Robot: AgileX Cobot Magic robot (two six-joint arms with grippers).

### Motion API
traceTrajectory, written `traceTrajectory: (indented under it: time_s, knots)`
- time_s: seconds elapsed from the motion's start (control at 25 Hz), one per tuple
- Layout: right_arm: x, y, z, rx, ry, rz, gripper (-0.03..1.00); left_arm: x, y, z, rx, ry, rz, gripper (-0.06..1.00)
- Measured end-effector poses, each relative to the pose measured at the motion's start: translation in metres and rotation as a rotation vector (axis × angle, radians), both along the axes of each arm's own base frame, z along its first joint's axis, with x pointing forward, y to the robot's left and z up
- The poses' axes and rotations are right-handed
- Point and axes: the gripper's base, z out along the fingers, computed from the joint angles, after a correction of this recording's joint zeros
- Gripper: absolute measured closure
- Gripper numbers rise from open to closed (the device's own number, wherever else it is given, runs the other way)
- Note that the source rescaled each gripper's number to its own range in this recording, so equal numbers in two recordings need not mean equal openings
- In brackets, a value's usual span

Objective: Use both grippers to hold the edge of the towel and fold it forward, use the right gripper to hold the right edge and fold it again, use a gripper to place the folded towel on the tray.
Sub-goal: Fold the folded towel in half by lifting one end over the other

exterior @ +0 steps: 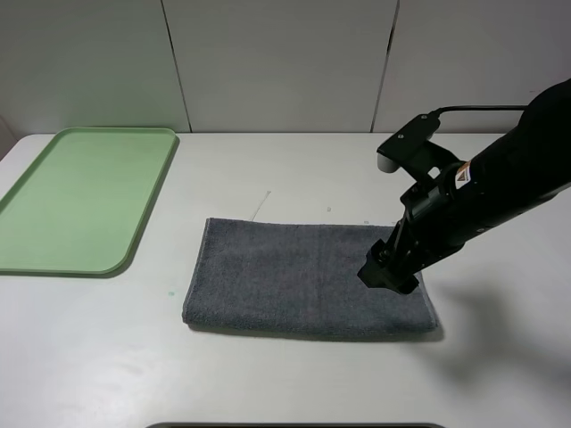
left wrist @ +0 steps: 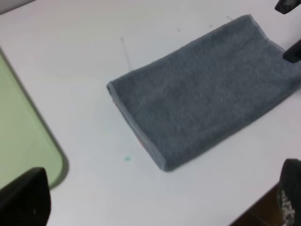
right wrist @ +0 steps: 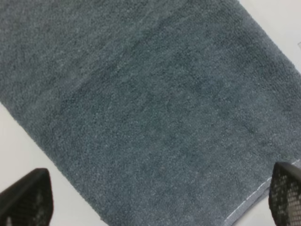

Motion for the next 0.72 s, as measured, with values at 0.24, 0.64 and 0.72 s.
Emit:
traceTrajectory:
  time_s: [0.24,0.64,0.72]
  knots:
    - [0.0,0.0,0.0,0.004,0.003,-0.003,-0.03,-0.039,0.027,-0.006,-0.087,-0.037,0.059,-0.03]
    - [0.0,0.0,0.0,0.006,0.007,-0.006,-0.03,-0.056,0.046,-0.057,-0.107,0.011,0.178,-0.03]
    - [0.0,0.0,0.0,0.006,0.007,-0.006,-0.03,-0.053,0.045,-0.065,-0.081,0.04,0.185,-0.03]
